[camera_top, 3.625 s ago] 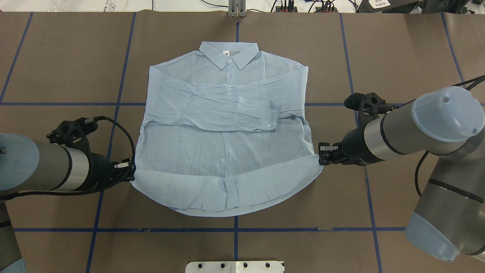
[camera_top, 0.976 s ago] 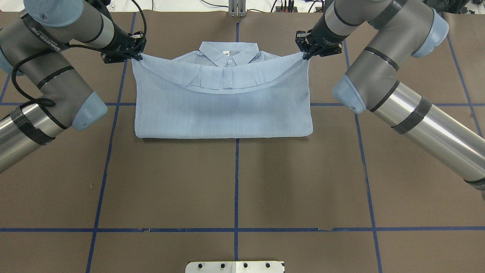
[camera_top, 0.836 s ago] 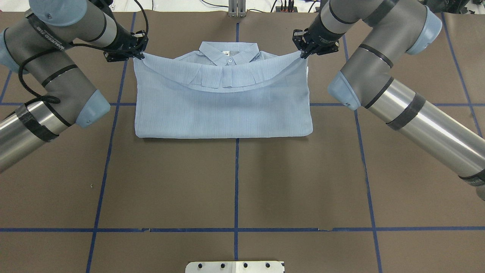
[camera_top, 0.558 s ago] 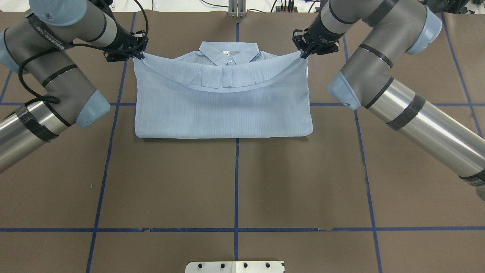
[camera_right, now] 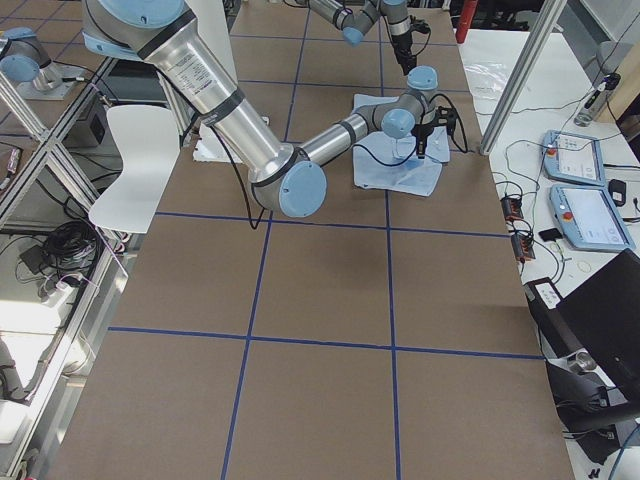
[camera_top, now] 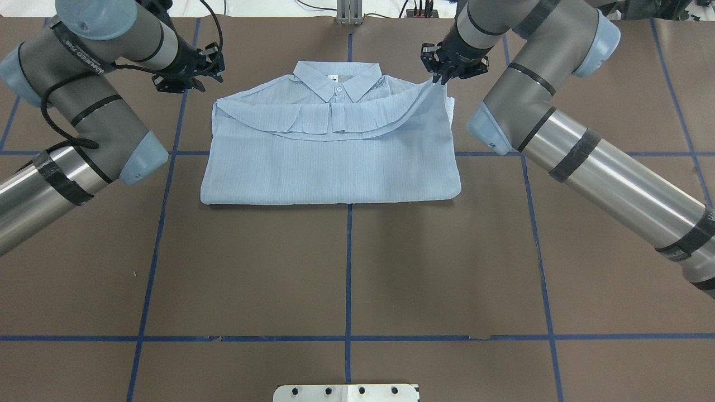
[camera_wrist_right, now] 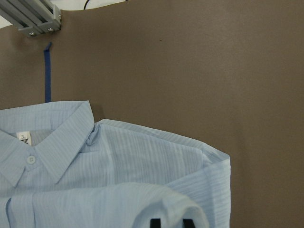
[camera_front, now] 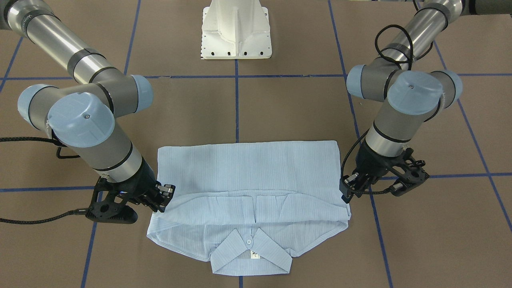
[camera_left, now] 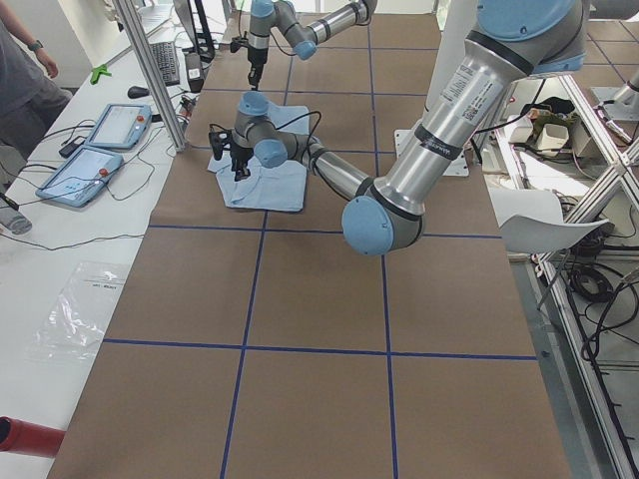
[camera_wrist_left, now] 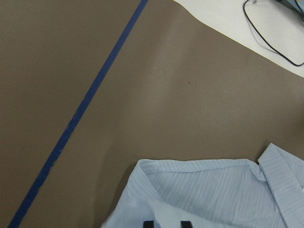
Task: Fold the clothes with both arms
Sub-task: 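Lay the hem down near the collar and open both grippers, then move the right gripper to the folded shirt's side edge and grasp it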
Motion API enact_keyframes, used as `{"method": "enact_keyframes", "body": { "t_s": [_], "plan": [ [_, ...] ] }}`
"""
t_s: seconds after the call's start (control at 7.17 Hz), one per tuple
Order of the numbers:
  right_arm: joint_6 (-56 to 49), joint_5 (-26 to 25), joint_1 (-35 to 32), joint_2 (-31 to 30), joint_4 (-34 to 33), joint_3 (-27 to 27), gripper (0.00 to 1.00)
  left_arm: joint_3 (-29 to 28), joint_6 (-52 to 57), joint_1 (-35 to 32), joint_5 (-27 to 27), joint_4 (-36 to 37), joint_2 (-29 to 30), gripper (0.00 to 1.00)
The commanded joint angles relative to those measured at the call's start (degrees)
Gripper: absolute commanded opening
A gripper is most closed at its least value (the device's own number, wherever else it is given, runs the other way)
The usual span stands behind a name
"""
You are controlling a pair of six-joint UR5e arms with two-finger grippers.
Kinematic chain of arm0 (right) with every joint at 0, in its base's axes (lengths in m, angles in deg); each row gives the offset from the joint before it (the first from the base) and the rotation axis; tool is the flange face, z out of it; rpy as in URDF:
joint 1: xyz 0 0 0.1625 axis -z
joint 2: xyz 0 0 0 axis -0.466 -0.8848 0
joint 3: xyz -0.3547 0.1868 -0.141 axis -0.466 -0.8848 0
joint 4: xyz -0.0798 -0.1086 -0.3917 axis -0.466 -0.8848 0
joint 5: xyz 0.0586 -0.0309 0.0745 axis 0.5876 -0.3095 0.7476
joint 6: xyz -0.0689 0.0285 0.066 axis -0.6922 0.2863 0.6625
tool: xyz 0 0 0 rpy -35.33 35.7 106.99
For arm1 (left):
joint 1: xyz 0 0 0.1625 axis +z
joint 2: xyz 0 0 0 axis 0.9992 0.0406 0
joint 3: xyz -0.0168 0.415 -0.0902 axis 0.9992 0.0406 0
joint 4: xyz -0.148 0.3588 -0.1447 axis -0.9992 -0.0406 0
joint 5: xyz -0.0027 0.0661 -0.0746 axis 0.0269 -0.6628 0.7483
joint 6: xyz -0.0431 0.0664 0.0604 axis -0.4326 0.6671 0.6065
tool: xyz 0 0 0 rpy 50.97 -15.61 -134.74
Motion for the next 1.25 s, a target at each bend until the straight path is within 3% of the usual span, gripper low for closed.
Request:
{"method": "enact_keyframes", "body": {
  "t_s": [0.0,0.14,0.42,0.84,0.98,1.12],
  "plan": [
    [-1.86,0.18,0.08,-0.9,3.47,-0.9,1.0,4.62,1.24,-0.72,0.19,0.45,-2.56,1.0],
    [-2.22,0.27,0.43,-2.82,3.9,0.67,1.0,9.09,2.12,-1.16,0.28,1.67,-4.93,1.0],
    [-1.27,0.27,5.42,-11.58,3.82,11.43,1.0,16.04,2.48,-0.99,0.28,9.2,-5.39,1.0],
    [-1.17,0.27,9.39,-17.85,3.73,13.87,0.99,17.92,1.87,-0.99,0.28,10.56,-5.3,1.0],
    [-1.17,0.35,9.75,-18.3,3.64,14.13,0.92,18.53,1.78,-0.99,0.28,10.65,-5.39,1.0],
    [-1.17,0.35,10.19,-18.4,3.47,13.96,0.76,18.62,1.78,-0.99,0.28,10.56,-5.39,1.0]
  ]
}}
